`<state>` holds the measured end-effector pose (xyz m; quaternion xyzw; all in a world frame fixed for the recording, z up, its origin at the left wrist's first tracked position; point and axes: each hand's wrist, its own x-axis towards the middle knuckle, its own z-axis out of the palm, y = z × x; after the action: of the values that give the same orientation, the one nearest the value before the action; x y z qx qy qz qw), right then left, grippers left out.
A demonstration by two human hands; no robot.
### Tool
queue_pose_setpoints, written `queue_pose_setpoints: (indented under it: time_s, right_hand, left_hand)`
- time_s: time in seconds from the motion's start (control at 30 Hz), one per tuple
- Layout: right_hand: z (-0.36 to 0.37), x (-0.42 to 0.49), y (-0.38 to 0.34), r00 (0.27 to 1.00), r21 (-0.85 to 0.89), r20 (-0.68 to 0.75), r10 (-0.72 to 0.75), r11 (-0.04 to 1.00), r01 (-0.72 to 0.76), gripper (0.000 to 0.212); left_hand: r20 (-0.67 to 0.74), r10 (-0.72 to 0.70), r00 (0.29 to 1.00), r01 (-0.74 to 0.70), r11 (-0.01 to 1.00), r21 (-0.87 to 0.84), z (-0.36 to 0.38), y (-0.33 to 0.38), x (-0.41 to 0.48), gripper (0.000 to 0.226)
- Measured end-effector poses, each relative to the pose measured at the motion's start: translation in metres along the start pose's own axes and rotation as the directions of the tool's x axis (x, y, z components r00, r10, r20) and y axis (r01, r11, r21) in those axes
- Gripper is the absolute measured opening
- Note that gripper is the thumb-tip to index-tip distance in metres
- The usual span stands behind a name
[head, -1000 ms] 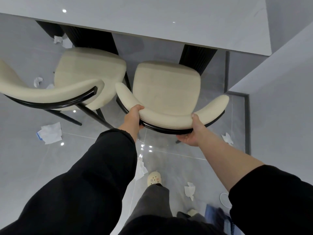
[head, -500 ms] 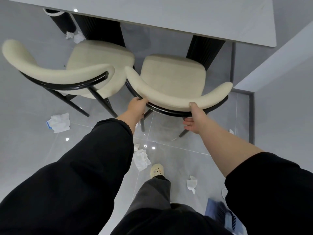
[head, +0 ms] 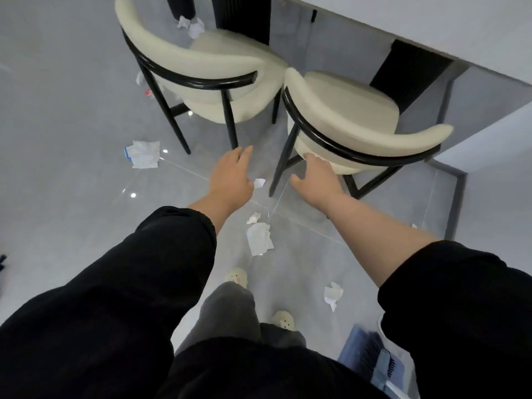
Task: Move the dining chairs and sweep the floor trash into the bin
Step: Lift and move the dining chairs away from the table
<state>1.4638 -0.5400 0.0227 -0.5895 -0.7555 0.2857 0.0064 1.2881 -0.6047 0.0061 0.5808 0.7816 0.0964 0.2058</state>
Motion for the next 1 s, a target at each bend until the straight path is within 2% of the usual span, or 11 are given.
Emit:
queue_pose_setpoints:
  time_s: [0.07,0.13,0.2,0.33,0.4,0.57,0.7,0.87,1.0]
  right_hand:
    - [0.018,0.004,-0.035,0.993,-0.133,0.007,-0.119,0.984,0.118,0.048]
    - [0.034,0.014,-0.073,0.980,-0.224,0.037,-0.195,0.954,0.198,0.060]
    - [0.052,0.028,-0.124,0.958,-0.307,0.045,-0.282,0.909,0.282,0.068]
    - [0.086,0.062,-0.228,0.911,-0.440,0.056,-0.408,0.809,0.389,0.067]
    - [0.102,0.080,-0.276,0.907,-0.470,0.095,-0.411,0.784,0.405,0.066]
    - [0.134,0.126,-0.379,0.907,-0.440,0.109,-0.406,0.799,0.410,0.069]
    - [0.144,0.170,-0.435,0.904,-0.452,0.109,-0.414,0.789,0.416,0.067]
    - [0.150,0.253,-0.486,0.906,-0.472,0.073,-0.417,0.786,0.399,0.067]
    - [0.156,0.355,-0.541,0.907,-0.451,0.058,-0.417,0.800,0.396,0.067]
  left_hand:
    - [-0.022,-0.086,0.996,0.084,0.995,-0.055,-0.014,-0.040,-0.008,0.069]
    - [-0.054,-0.141,0.989,0.135,0.986,-0.093,-0.031,-0.082,-0.008,0.071]
    - [-0.094,-0.161,0.982,0.153,0.984,-0.090,-0.053,-0.132,-0.004,0.071]
    - [-0.120,-0.178,0.977,0.165,0.980,-0.109,-0.104,-0.229,0.015,0.068]
    - [-0.109,-0.163,0.981,0.155,0.985,-0.079,-0.130,-0.274,0.026,0.068]
    - [-0.093,-0.132,0.987,0.139,0.987,0.082,-0.190,-0.369,0.067,0.069]
    - [-0.053,-0.179,0.982,0.183,0.979,0.084,-0.220,-0.413,0.111,0.071]
    - [-0.075,-0.142,0.987,0.153,0.974,0.167,-0.249,-0.461,0.184,0.071]
    - [-0.067,-0.162,0.985,0.172,0.966,0.195,-0.283,-0.508,0.273,0.072]
